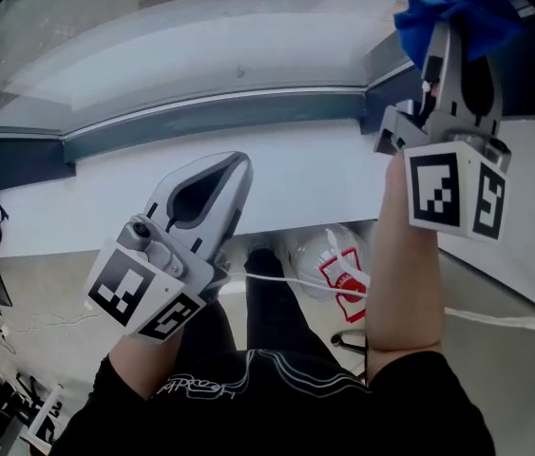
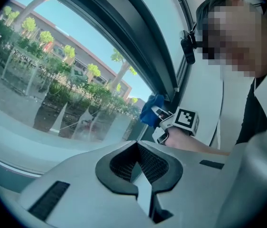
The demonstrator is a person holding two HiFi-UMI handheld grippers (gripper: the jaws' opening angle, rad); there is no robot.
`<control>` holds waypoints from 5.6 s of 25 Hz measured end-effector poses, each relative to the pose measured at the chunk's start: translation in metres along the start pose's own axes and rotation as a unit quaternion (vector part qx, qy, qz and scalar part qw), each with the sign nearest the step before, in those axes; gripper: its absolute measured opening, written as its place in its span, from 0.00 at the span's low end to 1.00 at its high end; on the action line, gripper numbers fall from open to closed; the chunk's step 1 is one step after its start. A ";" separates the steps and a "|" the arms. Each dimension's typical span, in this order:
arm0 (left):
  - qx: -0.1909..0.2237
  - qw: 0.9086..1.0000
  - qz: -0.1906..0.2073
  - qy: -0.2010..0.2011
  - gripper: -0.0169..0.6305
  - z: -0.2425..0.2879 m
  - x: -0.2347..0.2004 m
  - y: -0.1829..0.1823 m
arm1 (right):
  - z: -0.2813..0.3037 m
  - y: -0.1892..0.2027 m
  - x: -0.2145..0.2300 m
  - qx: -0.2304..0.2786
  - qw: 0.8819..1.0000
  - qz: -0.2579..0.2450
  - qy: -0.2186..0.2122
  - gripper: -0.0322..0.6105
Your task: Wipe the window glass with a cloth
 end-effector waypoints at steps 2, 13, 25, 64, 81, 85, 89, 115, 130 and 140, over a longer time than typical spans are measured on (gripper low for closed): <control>0.001 1.000 0.002 -0.011 0.04 -0.013 -0.011 0.012 | -0.009 0.015 -0.022 0.000 1.000 0.005 -0.015 0.15; 0.039 0.992 -0.014 -0.118 0.04 -0.178 -0.108 -0.011 | -0.006 0.031 -0.260 -0.009 0.989 0.004 -0.151 0.15; 0.070 0.981 -0.031 -0.176 0.04 -0.347 -0.195 -0.030 | -0.013 0.049 -0.501 -0.025 0.961 0.048 -0.270 0.15; 0.036 0.989 -0.030 -0.142 0.04 -0.367 -0.233 -0.015 | 0.022 0.108 -0.565 -0.031 0.971 0.001 -0.239 0.15; 0.015 0.994 -0.031 -0.105 0.04 -0.223 -0.143 0.012 | 0.014 0.105 -0.347 -0.038 0.986 -0.023 -0.161 0.15; 0.012 0.995 -0.030 -0.089 0.04 -0.183 -0.121 0.016 | 0.011 0.105 -0.298 -0.040 0.988 -0.029 -0.149 0.15; 0.005 0.997 -0.028 -0.075 0.04 -0.140 -0.099 0.024 | 0.009 0.107 -0.246 -0.040 0.989 -0.031 -0.137 0.15; -0.066 0.997 -0.012 0.028 0.04 0.065 0.016 0.063 | -0.019 0.115 0.046 -0.061 0.996 -0.051 0.038 0.15; -0.064 0.997 -0.016 0.026 0.04 0.053 0.003 0.068 | -0.031 0.120 0.038 -0.067 0.995 -0.052 0.058 0.15; -0.033 0.999 -0.026 -0.031 0.04 -0.043 -0.056 0.044 | -0.033 0.116 -0.097 -0.072 0.997 -0.026 -0.025 0.15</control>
Point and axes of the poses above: the fingertips, and each gripper's own axes: z forward along the fingers, x to its right, y out of its underside, the point moved 5 cm from there along -z, backward along the fingers
